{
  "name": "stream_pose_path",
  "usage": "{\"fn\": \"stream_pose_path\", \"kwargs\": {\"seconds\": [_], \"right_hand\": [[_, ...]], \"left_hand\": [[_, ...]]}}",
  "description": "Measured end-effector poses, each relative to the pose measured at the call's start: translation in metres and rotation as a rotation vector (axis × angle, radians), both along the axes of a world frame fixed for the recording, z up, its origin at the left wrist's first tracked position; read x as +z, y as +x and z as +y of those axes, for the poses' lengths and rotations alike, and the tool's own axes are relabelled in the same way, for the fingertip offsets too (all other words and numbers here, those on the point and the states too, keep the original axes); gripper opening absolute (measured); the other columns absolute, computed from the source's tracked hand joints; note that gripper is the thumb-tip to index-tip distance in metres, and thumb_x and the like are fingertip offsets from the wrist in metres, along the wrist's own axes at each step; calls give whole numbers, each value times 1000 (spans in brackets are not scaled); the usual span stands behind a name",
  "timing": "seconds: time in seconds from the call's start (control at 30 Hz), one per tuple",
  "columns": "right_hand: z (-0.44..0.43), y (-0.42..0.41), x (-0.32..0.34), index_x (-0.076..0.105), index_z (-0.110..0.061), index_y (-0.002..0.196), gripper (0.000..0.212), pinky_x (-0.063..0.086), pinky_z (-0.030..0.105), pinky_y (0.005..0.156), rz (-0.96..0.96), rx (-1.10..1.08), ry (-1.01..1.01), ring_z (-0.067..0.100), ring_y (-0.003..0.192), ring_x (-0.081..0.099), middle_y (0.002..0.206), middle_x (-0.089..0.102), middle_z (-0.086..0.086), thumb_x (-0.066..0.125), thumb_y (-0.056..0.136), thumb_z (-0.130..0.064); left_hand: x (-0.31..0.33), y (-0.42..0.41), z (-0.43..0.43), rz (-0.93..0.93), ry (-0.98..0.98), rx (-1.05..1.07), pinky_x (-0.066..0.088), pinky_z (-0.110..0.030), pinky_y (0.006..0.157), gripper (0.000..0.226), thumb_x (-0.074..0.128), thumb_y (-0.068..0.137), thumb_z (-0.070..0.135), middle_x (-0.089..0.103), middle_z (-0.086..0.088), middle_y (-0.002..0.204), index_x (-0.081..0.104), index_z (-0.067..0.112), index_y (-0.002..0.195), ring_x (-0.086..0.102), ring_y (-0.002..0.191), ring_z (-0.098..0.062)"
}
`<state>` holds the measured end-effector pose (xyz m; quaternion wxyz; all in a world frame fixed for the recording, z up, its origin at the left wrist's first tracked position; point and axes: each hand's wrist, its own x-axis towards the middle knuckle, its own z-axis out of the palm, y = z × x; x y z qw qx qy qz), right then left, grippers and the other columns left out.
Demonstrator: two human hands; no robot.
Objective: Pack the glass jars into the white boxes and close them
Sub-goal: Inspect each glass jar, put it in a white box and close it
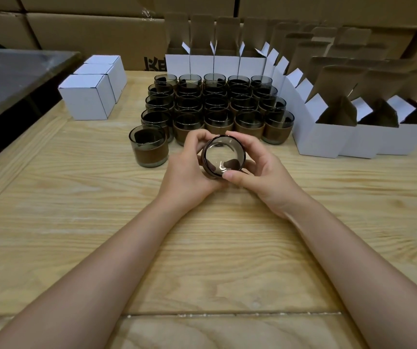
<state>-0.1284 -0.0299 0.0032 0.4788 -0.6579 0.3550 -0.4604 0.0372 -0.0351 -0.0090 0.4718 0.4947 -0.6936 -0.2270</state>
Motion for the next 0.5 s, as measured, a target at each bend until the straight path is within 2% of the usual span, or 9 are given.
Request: {"fn": "stream_pose_path", "kwargs": {"seconds": [0.1, 0.23, 0.3, 0.37, 0.43, 0.5], "right_hand": [[1, 3, -3, 51, -34, 121, 62, 49, 18, 84, 55, -57, -54, -2, 99, 61, 119, 58, -14, 80, 72, -10], [5, 11, -3, 47, -40, 109, 60, 49, 19, 84, 145, -217, -123, -3, 99, 60, 110, 58, -19, 83, 62, -31], [7, 16, -4, 44, -40, 103, 58, 44, 8, 78, 184, -304, -143, -11, 94, 58, 104, 58, -20, 83, 60, -36], [9, 19, -4, 42, -39, 97, 55, 39, 2, 70, 202, -384, -158, -17, 88, 55, 98, 57, -22, 85, 62, -37], [10, 21, -5, 42, -38, 94, 50, 38, 1, 68, 191, -447, -163, -19, 85, 52, 95, 56, -22, 84, 67, -39], [10, 22, -4, 42, -37, 90, 41, 40, 4, 68, 160, -476, -157, -16, 83, 53, 95, 57, -19, 80, 74, -39]], "left_hand": [[0, 0, 1, -49, -2, 17, 41, -5, 76, 70, 87, 59, 24, 59, 27, 97, 40, 36, 109, 57, 88, 10], [-2, -2, 2, -119, -3, 8, 42, -9, 71, 67, 83, 62, 20, 59, 29, 96, 41, 33, 113, 58, 77, 0], [-3, -3, 3, -150, -23, -3, 44, -14, 73, 67, 82, 64, 19, 63, 21, 106, 43, 29, 119, 61, 81, -5], [-3, -4, 5, -183, -57, -15, 46, -19, 77, 68, 81, 65, 21, 64, 18, 113, 44, 27, 122, 63, 93, -7], [-2, -6, 6, -212, -88, -33, 49, -28, 82, 69, 82, 64, 24, 63, 17, 116, 44, 27, 122, 63, 98, -10], [-2, -8, 7, -231, -125, -54, 50, -33, 81, 70, 84, 63, 26, 63, 15, 116, 46, 23, 121, 65, 94, -15]]}}
